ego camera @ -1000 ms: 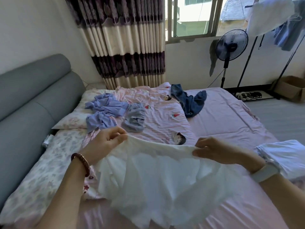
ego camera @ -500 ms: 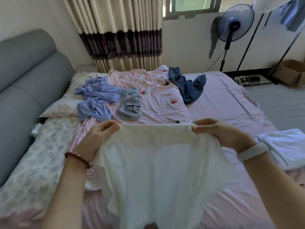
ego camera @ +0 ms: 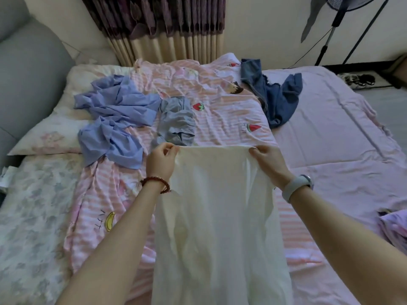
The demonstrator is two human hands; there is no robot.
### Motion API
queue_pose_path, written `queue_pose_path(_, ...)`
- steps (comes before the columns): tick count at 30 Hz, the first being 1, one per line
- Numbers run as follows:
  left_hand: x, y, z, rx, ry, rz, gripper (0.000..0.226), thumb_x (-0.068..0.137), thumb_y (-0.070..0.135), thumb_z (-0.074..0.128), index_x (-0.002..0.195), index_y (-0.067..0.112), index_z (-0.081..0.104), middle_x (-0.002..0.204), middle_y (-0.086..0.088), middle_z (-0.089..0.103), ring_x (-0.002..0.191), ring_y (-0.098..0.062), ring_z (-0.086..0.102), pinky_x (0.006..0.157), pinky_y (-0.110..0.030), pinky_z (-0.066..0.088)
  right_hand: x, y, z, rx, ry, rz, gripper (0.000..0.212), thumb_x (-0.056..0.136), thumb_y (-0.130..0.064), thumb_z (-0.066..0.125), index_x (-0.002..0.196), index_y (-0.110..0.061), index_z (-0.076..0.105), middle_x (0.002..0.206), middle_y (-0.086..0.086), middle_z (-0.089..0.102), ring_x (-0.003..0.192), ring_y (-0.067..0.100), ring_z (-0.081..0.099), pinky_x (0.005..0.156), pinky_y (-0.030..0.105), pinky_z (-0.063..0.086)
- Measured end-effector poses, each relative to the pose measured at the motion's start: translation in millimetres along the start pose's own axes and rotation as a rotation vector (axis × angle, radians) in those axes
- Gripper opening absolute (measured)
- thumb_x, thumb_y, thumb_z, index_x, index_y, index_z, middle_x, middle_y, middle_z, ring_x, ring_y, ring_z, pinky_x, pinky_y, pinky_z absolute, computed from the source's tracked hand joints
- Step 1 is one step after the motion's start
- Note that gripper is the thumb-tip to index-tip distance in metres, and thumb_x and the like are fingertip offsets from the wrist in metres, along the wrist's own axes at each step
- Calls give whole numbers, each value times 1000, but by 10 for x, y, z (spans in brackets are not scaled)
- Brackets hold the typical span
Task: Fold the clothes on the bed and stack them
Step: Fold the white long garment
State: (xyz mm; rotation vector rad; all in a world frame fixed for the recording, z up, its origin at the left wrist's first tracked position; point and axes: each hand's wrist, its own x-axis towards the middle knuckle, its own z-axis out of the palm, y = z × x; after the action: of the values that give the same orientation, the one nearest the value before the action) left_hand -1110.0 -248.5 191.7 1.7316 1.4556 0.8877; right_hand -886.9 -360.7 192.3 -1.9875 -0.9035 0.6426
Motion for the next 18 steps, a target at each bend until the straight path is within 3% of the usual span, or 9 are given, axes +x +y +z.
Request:
queue_pose_path(3,611,-177,361,83,43,-57,22,93,20,54,100,2,65,92,-5,60,87,-20,52,67,-21,32,636,48,369,4,71,105,27,89,-13,53,76,9,61,61,16,45,65,22,41,53,30,27)
queue_pose_path(6,1104,-279,675,60,123,-136,23,94,21,50,104,5,63,107,-12,65,101,-29,56,74,-25,36,1148,44,675,58,145,115,24,89,-12,50,66,-8,54,59,5,46,64,21,42,55,31,32)
queue_pose_path(8,1293,-367,870,57,98,-182,27,95,21,47,115,7,57,116,-13,61,108,-29,54,81,-26,37,1311,116,836,127,72,118,14,91,-14,52,100,-9,62,98,12,62,92,23,54,78,33,47)
queue_pose_path(10,1312,-522,1053,118,16,-205,37,93,24,49,127,9,48,126,-15,52,115,-30,49,90,-30,37,1324,298,950,-5,-31,55,48,93,-20,52,138,-10,39,143,11,39,130,23,38,107,36,34)
queue_pose_path(11,1234,-630,1131,167,-5,-193,41,91,25,51,128,9,46,129,-16,48,118,-31,46,93,-34,37,1270,411,987,-76,-52,27,55,93,-22,52,143,-11,31,150,9,29,136,22,30,111,36,29)
queue_pose_path(12,1091,-739,1193,205,-14,-174,41,90,26,53,128,10,47,130,-16,46,120,-31,43,95,-37,37,1179,559,1016,-113,-58,30,55,94,-22,50,144,-12,29,150,9,27,134,22,33,109,35,31)
queue_pose_path(14,679,-955,1298,217,-44,-154,41,89,24,55,127,11,49,133,-13,43,124,-30,39,96,-40,35,888,880,1047,-141,-36,81,45,95,-17,47,139,-10,38,142,10,37,112,20,50,94,23,37)
queue_pose_path(16,177,-1164,1349,217,-73,-198,40,89,19,55,127,9,49,134,-13,42,125,-30,37,96,-40,33,512,1215,1073,-132,7,113,35,94,-10,47,129,-6,48,132,11,46,92,14,52,82,17,36)
queue_pose_path(18,-318,-1399,1338,249,-59,-298,39,89,18,56,126,7,50,133,-14,44,124,-32,38,94,-43,34,100,1548,1082,-140,51,178,30,93,-6,47,123,-3,52,124,14,50,89,16,51,78,17,35)
